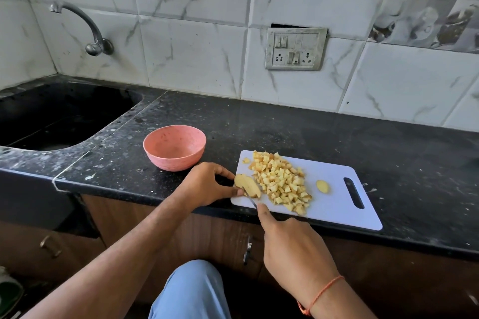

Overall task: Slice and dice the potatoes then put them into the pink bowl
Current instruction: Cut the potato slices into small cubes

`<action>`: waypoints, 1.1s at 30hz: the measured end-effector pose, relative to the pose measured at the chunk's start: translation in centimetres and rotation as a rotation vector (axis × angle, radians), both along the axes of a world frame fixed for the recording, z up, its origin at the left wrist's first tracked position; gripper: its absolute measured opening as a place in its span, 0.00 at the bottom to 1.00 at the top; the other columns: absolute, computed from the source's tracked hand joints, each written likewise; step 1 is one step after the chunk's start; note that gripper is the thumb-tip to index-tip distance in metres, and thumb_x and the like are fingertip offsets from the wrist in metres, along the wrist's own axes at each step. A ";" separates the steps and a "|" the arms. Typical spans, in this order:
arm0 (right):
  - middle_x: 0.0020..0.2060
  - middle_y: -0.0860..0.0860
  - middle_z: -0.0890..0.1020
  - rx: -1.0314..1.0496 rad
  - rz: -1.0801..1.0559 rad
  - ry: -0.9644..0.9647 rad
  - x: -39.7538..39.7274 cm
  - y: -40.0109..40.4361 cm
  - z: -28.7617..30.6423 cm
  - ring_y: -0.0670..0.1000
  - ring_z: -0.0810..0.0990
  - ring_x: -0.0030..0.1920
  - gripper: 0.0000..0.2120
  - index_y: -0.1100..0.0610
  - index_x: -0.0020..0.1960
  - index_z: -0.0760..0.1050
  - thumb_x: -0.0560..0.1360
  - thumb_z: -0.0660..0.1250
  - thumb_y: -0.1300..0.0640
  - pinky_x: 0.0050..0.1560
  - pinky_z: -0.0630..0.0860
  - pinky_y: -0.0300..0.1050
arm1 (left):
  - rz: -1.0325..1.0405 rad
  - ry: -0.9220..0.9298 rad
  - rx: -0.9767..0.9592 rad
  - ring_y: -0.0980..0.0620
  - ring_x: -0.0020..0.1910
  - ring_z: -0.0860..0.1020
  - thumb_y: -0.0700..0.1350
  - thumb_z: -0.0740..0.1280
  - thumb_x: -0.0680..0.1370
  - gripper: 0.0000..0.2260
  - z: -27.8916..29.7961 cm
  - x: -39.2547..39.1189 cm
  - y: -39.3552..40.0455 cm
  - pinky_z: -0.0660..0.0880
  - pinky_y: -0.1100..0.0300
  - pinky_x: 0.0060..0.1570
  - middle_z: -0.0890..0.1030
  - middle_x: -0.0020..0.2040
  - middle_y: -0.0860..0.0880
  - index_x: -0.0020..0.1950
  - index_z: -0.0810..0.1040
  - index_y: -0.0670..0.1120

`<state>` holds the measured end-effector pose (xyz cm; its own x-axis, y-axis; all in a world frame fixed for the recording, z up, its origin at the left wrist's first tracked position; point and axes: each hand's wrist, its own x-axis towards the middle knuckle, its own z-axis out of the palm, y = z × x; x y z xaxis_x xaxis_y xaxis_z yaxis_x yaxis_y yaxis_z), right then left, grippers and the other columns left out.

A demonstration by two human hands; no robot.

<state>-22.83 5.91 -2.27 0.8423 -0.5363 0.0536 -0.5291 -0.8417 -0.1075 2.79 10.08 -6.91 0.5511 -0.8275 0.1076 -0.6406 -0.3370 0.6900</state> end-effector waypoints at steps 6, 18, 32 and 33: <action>0.34 0.46 0.74 0.089 -0.040 -0.028 -3.5 0.5 0.6 0.46 0.71 0.32 0.31 0.45 0.84 0.47 0.85 0.55 0.56 0.29 0.63 0.39 | -0.005 -0.004 0.023 0.63 0.56 0.80 0.64 0.83 0.66 0.22 0.0 0.0 -0.1 0.78 0.58 0.60 0.84 0.57 0.63 0.55 0.86 0.59; 0.32 0.46 0.77 0.206 -0.176 -0.218 -5.8 0.0 -0.6 0.49 0.79 0.34 0.28 0.39 0.83 0.47 0.86 0.53 0.47 0.33 0.72 0.39 | -0.544 -0.246 0.292 0.63 0.77 0.57 0.52 0.74 0.81 0.27 4.1 1.0 -2.3 0.58 0.57 0.76 0.68 0.75 0.69 0.78 0.70 0.65; 0.39 0.45 0.80 0.128 -0.114 -0.205 -3.4 -0.8 -2.4 0.47 0.79 0.38 0.28 0.44 0.84 0.49 0.86 0.52 0.49 0.35 0.71 0.41 | -0.575 -0.334 0.302 0.61 0.71 0.64 0.57 0.74 0.80 0.28 4.5 1.8 -2.5 0.67 0.59 0.69 0.74 0.68 0.68 0.78 0.69 0.66; 0.39 0.46 0.80 0.123 -0.112 -0.201 -3.2 -0.7 -2.5 0.47 0.80 0.38 0.28 0.45 0.84 0.49 0.86 0.52 0.49 0.36 0.73 0.41 | -0.574 -0.330 0.310 0.61 0.69 0.65 0.58 0.74 0.79 0.28 4.7 1.7 -2.4 0.68 0.59 0.67 0.75 0.66 0.67 0.78 0.70 0.66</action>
<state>-26.00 5.21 -4.81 0.7562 -0.6387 0.1421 -0.5762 -0.7530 -0.3178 4.53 7.69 -2.21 0.0011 -0.9957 -0.0928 -0.9332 -0.0343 0.3577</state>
